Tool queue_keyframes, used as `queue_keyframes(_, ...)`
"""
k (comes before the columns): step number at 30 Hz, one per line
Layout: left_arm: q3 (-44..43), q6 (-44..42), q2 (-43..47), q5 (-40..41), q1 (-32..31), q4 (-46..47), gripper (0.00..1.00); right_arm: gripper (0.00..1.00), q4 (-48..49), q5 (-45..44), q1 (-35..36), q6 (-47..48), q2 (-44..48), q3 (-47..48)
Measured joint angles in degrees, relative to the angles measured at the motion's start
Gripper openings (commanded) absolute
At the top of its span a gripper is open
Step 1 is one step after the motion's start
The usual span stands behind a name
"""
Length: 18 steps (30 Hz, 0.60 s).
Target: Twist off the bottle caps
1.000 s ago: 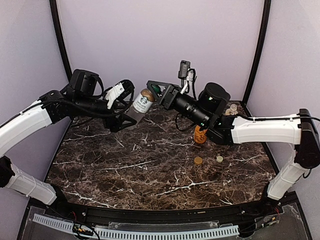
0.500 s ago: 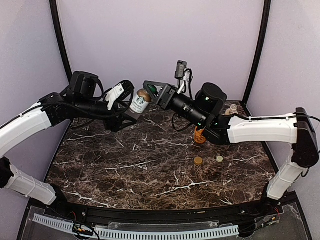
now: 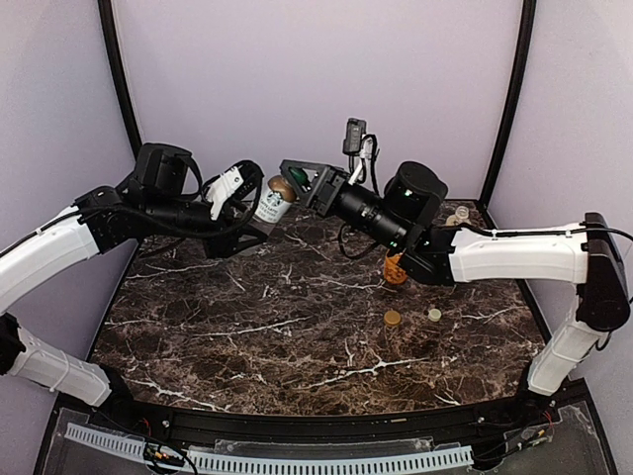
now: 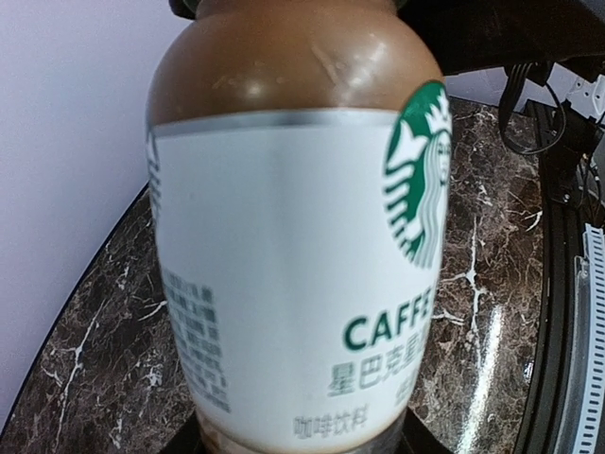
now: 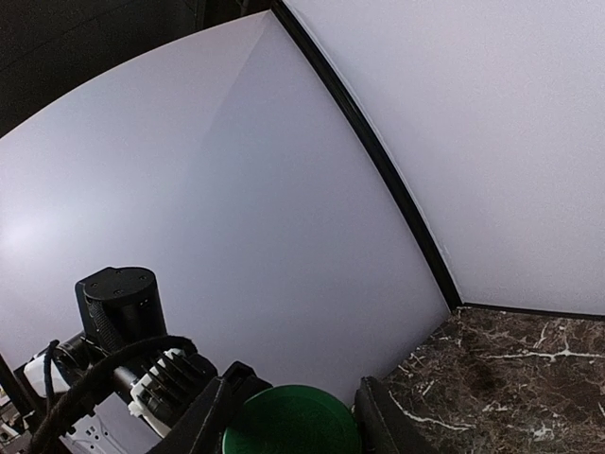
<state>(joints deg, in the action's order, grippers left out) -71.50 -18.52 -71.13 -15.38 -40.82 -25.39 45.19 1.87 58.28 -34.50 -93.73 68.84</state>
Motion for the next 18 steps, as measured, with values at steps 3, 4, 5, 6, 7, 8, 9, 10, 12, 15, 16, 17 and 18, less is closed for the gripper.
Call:
queue_keyframes(3, 0.55, -2.67, 0.42, 3.15, -0.13, 0.52, 0.38, 0.66, -5.55, 1.62, -0.33, 1.51, 1.09, 1.25)
queue_keyframes(4, 0.9, -4.31, 0.72, 4.74, -0.13, 0.87, 0.37, 0.68, -7.98, 2.1, -0.5, 1.68, 1.6, 1.86)
queue_keyframes(5, 1.4, -6.25, 1.11, 6.4, -0.11, 1.51, 0.37, 0.7, -11.52, 2.71, -0.76, 2.21, 2.29, 2.86)
queue_keyframes(6, 2.19, -8.22, 1.66, 8.35, -0.13, 2.54, 0.37, 0.71, -15.23, 3.34, -1.09, 2.67, 3.23, 4.02)
queue_keyframes(7, 3.04, -10.75, 2.29, 10.58, -0.11, 3.58, 0.36, 0.74, -18.53, 3.91, -1.49, 2.84, 4.24, 4.98)
queue_keyframes(8, 4.24, -13.53, 3.1, 12.5, -0.13, 5.07, 0.36, 0.83, -22.67, 4.94, -2.14, 3.13, 5.97, 5.99)
queue_keyframes(9, 5.62, -16.7, 4.07, 15.06, -0.13, 6.93, 0.36, 0.92, -25.22, 5.73, -2.8, 3.13, 7.43, 6.43)
queue_keyframes(10, 6.51, -18.97, 4.68, 16.57, -0.13, 8.11, 0.36, 0.98, -27.76, 6.45, -3.52, 3.02, 9.22, 6.64)
queue_keyframes(12, 9.14, -25.57, 6.36, 20.57, -0.24, 12.61, 0.36, 0.99, -32.54, 7.65, -4.68, 3.17, 12.55, 7.06)
queue_keyframes(15, 12.59, -34.82, 7.82, 24.96, -0.52, 19.98, 0.35, 0.99, -38.69, 8.46, -5.46, 3.37, 15.26, 8.72)
queue_keyframes(16, 13.9, -38.01, 8.17, 25.92, -0.74, 22.91, 0.35, 0.99, -40.57, 8.66, -5.46, 3.32, 15.39, 9.55)
queue_keyframes(17, 15.69, -42.45, 8.52, 27.21, -1.14, 26.69, 0.35, 0.99, -42.4, 8.87, -5.49, 3.28, 15.28, 10.36)
queue_keyframes(18, 16.65, -45.0, 8.66, 27.76, -1.4, 28.7, 0.35, 0.98, -44.63, 9.22, -5.49, 3.04, 14.73, 11.13)
